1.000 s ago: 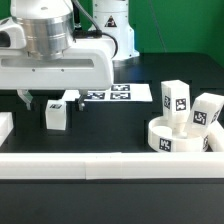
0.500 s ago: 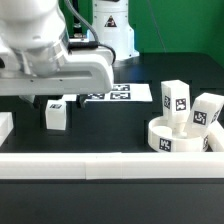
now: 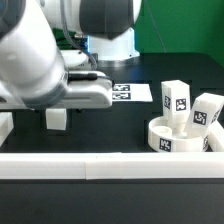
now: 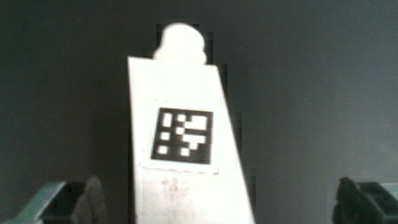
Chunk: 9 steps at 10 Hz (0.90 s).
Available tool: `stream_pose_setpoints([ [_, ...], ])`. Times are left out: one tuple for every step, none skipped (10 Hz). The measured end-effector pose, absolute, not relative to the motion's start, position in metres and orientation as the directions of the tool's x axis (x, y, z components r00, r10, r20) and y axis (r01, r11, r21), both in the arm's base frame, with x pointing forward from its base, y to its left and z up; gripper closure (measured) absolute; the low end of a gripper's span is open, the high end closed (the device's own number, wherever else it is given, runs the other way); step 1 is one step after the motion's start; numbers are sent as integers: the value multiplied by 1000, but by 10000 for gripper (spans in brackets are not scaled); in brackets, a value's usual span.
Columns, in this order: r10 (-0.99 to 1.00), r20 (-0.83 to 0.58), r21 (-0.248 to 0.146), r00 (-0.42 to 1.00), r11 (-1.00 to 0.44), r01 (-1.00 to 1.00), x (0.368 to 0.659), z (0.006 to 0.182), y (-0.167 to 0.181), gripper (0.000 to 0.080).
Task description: Assemble stool
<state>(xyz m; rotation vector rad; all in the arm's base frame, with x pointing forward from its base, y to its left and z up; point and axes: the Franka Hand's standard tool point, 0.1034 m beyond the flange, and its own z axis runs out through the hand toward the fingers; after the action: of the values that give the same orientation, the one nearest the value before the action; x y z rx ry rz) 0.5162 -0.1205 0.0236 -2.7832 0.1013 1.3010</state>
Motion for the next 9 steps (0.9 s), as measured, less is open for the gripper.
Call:
stream_pose_setpoints([
  [-25,-816,-40,577,-994,-100,507,23,-120,151],
  [-21,-848,-40,530,-994,-104,503,16,-120,151],
  [-26,-845,-33,534,-994,-100,505,12,-120,151],
  [-28,-841,-32,541,-994,-101,506,11,-121,151],
  [-30,-841,-31,539,-994,-103,505,11,-122,151],
  [-31,-842,-30,539,-994,-104,505,11,-123,178],
  [-31,-842,-30,539,-994,-104,505,11,-123,178],
  [-31,-842,-30,539,-994,-104,505,11,-123,352],
  [-31,-842,-30,539,-994,-104,505,11,-123,352],
])
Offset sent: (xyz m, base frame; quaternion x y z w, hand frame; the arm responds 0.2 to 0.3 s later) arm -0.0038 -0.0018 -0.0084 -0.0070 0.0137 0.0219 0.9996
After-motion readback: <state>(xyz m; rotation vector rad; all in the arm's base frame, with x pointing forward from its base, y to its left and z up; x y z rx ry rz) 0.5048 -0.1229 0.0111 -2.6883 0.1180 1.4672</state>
